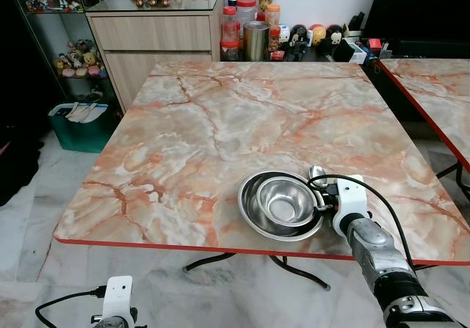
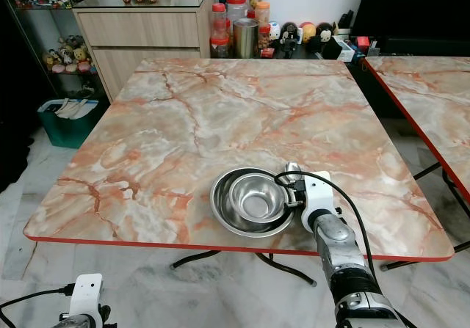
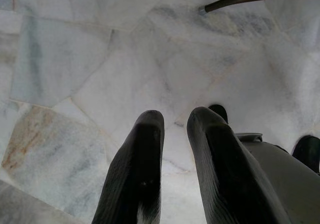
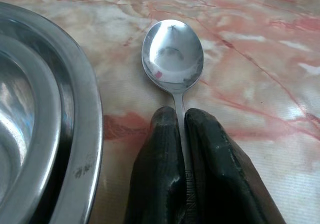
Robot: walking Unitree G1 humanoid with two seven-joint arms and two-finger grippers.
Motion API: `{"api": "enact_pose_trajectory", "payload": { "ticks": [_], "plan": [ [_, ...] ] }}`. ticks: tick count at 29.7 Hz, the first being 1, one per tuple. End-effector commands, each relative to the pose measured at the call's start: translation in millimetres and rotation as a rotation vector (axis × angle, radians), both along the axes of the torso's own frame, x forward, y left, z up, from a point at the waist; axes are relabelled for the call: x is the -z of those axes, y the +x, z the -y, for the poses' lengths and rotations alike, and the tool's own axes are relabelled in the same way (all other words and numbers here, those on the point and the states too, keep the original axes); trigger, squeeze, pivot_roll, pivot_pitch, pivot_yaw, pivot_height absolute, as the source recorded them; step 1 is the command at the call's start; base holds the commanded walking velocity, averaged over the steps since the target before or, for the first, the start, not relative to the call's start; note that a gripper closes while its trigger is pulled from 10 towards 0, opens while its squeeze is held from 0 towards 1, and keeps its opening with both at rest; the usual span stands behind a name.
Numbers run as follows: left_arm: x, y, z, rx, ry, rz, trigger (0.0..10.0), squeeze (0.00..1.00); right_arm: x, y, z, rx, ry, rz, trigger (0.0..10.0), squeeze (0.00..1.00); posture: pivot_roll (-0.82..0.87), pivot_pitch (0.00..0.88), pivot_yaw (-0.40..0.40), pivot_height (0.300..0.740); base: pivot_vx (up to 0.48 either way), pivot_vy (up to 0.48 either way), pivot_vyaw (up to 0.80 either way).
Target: Setting the table
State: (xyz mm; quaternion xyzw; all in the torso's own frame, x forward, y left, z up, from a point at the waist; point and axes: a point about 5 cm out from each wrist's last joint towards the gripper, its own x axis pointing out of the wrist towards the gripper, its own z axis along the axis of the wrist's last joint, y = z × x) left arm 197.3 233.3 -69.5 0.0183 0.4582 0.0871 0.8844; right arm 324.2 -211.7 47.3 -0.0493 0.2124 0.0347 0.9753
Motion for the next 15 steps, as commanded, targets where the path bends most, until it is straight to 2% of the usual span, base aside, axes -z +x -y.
{"api": "enact_pose_trajectory", "payload": {
  "ticks": [1, 2, 3, 4, 5, 6, 7, 11, 12, 15],
  "plan": [
    [0.0, -1.4, -2.6, 0.017, 0.013, -0.007, 10.0, 0.00, 1.5, 0.0, 0.0, -0.002, -0.003, -0.011, 10.0, 0.43, 0.05, 0.000, 0.017, 0.740, 0.000, 0.000, 0.00],
    [0.0, -1.4, -2.6, 0.017, 0.013, -0.007, 10.0, 0.00, 1.5, 0.0, 0.0, -0.002, -0.003, -0.011, 10.0, 0.43, 0.05, 0.000, 0.017, 0.740, 0.000, 0.000, 0.00],
    [0.0, -1.4, -2.6, 0.017, 0.014, -0.008, 10.0, 0.00, 0.9, 0.4, 0.4, 0.001, -0.008, -0.009, 10.0, 0.31, 0.05, 0.000, 0.017, 0.740, 0.000, 0.000, 0.00],
    [0.0, -1.4, -2.6, 0.017, 0.014, -0.007, 10.0, 0.00, 0.8, 0.5, 0.5, 0.001, -0.010, -0.008, 10.0, 0.31, 0.05, 0.000, 0.017, 0.740, 0.000, 0.000, 0.00],
    [0.0, -1.4, -2.7, 0.016, 0.014, -0.008, 10.0, 0.00, 0.6, 0.6, 0.5, 0.001, -0.009, -0.007, 10.0, 0.17, 0.05, 0.000, 0.017, 0.740, 0.000, 0.000, 0.00],
    [0.0, -1.4, -2.7, 0.016, 0.014, -0.008, 10.0, 0.00, 0.6, 0.6, 0.5, 0.001, -0.009, -0.007, 10.0, 0.17, 0.05, 0.000, 0.017, 0.740, 0.000, 0.000, 0.00],
    [0.0, -1.4, -2.7, 0.017, 0.015, -0.008, 10.0, 0.00, -0.3, 1.3, -0.4, -0.002, 0.001, -0.001, 10.0, 1.00, 0.05, 0.000, 0.017, 0.740, 0.000, 0.000, 0.00],
    [0.0, -1.5, -2.8, 0.017, 0.016, -0.007, 10.0, 0.00, -1.2, 1.9, -0.4, 0.000, -0.005, 0.005, 10.0, 1.00, 0.05, 0.000, 0.017, 0.740, 0.000, 0.000, 0.00],
    [0.0, -1.4, -2.8, 0.016, 0.016, -0.007, 10.0, 0.00, -1.4, 2.0, -0.2, 0.001, -0.008, 0.006, 10.0, 0.00, 0.05, 0.000, 0.017, 0.740, 0.000, 0.000, 0.00],
    [0.0, -1.3, -2.6, 0.016, 0.016, -0.007, 10.0, 0.00, -1.9, 2.5, 0.2, 0.002, -0.013, 0.007, 10.0, 0.00, 0.05, 0.000, 0.017, 0.740, 0.000, 0.000, 0.00]
  ]
}}
